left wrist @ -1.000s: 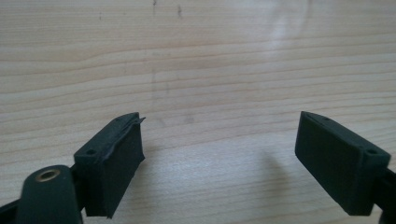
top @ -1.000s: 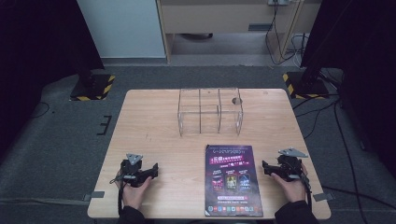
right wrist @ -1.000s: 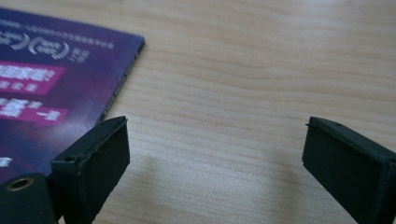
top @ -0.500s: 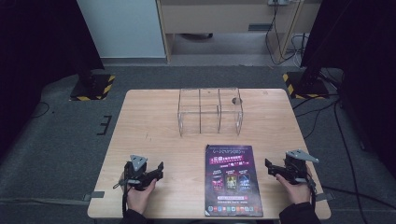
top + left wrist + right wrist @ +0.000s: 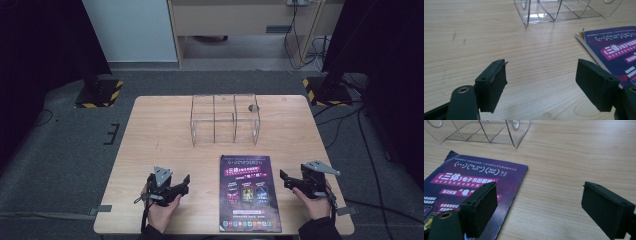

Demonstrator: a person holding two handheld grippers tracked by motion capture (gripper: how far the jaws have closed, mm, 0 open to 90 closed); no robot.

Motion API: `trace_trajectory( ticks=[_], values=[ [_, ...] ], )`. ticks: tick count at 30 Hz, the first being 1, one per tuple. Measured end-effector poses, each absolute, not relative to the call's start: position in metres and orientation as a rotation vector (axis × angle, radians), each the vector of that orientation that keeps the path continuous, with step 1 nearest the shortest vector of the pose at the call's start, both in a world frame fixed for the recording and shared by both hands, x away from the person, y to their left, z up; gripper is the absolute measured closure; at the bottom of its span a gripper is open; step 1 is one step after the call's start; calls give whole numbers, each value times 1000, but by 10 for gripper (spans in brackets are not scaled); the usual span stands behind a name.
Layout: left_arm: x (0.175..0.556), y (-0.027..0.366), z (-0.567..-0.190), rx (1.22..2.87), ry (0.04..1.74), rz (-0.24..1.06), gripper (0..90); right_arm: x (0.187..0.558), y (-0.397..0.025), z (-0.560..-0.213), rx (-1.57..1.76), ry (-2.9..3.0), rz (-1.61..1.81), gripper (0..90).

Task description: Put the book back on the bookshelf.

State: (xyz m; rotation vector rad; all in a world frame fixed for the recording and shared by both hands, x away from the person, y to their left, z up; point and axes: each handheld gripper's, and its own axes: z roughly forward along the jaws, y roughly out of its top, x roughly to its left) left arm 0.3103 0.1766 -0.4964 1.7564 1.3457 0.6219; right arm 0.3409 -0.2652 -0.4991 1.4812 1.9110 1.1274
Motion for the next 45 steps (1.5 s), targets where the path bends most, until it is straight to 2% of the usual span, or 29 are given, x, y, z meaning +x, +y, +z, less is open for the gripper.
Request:
trace_trajectory(
  ticks=[16,31,45],
  values=[
    [314,149,-497,1771,1279,547,238,341,-253,-495,1434,1934,1170,148],
    [315,120,-501,1807,1233,472,315,341,-246,-498,1420,1968,1179,148],
    [321,91,-510,1854,1210,434,328,341,-240,-503,1398,2012,1156,148]
  ],
)
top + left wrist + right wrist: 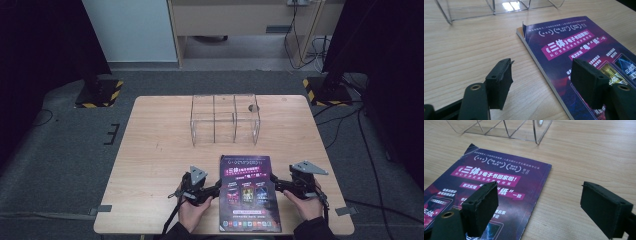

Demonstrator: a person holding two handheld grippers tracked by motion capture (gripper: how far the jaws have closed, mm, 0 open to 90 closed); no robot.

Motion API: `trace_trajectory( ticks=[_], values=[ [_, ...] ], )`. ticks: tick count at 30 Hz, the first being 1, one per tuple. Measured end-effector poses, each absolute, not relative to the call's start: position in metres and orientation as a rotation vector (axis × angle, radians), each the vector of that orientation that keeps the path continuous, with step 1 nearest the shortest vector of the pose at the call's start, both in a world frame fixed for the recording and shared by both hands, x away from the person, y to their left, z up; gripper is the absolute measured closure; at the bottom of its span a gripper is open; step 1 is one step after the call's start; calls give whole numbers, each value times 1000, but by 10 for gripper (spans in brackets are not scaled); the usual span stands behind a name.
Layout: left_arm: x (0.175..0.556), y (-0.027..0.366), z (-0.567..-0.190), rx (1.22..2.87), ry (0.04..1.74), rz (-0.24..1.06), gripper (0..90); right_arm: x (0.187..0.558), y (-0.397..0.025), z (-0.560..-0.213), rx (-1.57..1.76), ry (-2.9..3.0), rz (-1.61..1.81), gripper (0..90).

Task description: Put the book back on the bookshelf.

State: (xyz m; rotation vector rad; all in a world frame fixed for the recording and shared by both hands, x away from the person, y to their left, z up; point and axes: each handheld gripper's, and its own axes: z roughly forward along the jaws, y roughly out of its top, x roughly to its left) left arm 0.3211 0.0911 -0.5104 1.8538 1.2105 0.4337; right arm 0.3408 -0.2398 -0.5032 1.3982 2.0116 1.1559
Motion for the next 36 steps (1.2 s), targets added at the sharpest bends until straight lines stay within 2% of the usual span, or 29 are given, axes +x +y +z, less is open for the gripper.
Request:
trace_trajectory(
  ticks=[20,36],
  values=[
    [329,67,-531,1928,1203,374,332,341,-224,-519,1364,2111,1102,157],
    [331,57,-535,1909,1216,334,340,343,-218,-531,1363,2182,1076,190]
  ],
)
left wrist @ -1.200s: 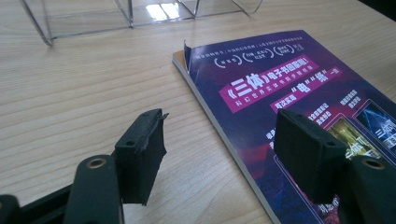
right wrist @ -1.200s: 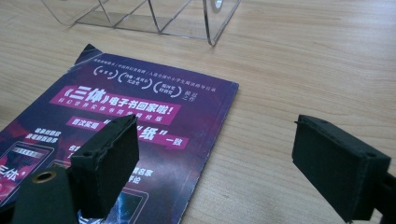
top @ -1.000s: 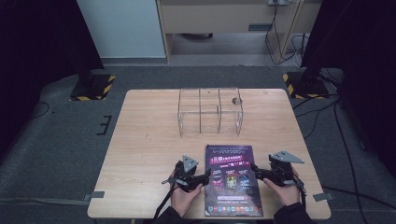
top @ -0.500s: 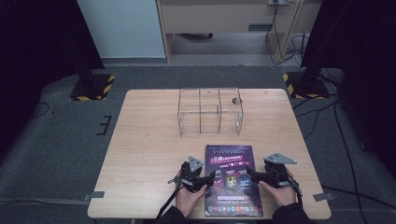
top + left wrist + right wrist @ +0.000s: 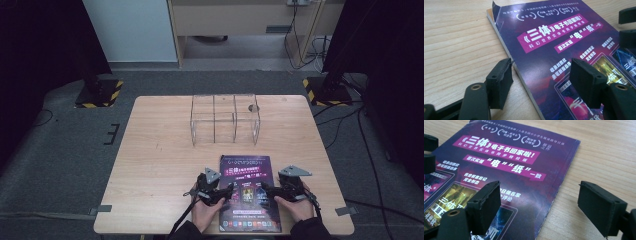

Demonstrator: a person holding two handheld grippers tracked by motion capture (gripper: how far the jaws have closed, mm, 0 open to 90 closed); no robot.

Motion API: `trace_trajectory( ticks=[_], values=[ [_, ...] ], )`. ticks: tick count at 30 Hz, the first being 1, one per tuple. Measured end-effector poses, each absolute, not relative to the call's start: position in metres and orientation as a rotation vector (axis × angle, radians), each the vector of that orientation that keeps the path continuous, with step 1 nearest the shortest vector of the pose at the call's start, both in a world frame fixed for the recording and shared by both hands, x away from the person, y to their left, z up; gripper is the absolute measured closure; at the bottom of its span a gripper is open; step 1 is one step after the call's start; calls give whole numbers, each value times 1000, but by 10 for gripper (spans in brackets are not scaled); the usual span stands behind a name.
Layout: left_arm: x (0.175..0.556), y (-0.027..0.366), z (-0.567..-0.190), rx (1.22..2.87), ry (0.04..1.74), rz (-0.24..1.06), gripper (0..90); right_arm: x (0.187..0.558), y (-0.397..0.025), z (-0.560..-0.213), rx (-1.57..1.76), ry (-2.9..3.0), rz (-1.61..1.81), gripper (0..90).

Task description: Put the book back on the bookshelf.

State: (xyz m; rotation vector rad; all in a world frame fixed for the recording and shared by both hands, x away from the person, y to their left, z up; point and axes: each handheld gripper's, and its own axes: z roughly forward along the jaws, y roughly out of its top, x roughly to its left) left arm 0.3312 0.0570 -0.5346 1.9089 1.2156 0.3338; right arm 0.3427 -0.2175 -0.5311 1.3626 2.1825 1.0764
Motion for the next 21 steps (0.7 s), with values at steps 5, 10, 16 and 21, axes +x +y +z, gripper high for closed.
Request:
trace_trajectory(
  ticks=[5,10,16,21],
  values=[
    [331,54,-535,1916,1212,342,339,343,-215,-533,1350,2196,1063,212],
    [332,52,-535,1910,1223,348,337,342,-213,-533,1347,2207,1062,230],
    [334,48,-535,1895,1251,360,321,342,-212,-535,1364,2205,1088,244],
    [334,44,-535,1895,1263,376,293,342,-212,-535,1368,2205,1092,246]
  ],
)
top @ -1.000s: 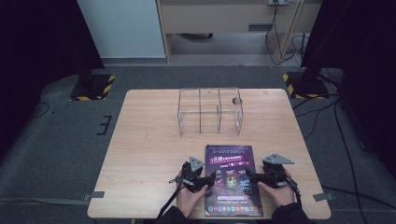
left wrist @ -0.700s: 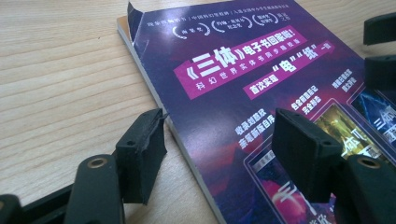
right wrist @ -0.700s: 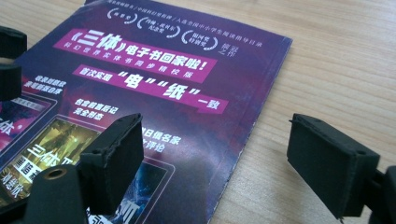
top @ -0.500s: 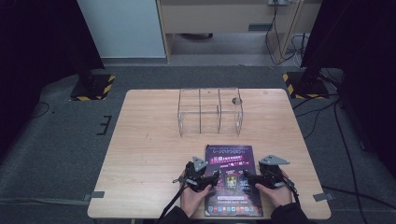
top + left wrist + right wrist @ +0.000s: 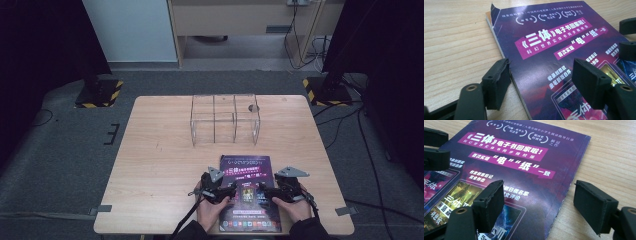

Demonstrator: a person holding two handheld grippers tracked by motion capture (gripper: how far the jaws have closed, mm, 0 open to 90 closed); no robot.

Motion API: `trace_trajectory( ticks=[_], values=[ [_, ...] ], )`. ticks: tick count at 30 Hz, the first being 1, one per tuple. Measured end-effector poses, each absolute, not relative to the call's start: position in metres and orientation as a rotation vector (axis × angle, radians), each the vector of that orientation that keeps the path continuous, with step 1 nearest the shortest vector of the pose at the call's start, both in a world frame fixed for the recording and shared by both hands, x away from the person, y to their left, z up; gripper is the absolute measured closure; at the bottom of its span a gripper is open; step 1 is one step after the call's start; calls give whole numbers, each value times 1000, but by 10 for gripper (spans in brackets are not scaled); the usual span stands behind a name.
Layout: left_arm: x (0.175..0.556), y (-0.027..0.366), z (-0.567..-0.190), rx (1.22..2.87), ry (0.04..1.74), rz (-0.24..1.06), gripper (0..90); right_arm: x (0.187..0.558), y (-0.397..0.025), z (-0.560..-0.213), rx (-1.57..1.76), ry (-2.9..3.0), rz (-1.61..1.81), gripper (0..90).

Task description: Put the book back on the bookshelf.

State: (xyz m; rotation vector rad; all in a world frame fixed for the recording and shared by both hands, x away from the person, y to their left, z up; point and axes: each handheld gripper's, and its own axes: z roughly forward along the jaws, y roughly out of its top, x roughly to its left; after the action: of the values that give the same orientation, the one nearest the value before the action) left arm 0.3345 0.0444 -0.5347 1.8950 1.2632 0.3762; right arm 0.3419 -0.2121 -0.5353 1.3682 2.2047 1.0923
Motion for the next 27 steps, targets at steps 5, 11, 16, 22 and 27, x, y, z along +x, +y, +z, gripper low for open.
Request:
trace_trajectory(
  ticks=[5,11,16,22,27],
  values=[
    [336,43,-535,1886,1278,380,286,342,-211,-536,1362,2199,1102,246],
    [336,44,-535,1843,1303,356,295,341,-211,-537,1358,2198,1115,258],
    [336,49,-536,1799,1325,330,345,341,-210,-537,1359,2200,1115,265],
    [336,51,-536,1767,1327,320,378,341,-210,-537,1384,2182,1131,264],
    [333,57,-531,1714,1304,282,401,341,-211,-537,1411,2174,1158,265]
  ],
)
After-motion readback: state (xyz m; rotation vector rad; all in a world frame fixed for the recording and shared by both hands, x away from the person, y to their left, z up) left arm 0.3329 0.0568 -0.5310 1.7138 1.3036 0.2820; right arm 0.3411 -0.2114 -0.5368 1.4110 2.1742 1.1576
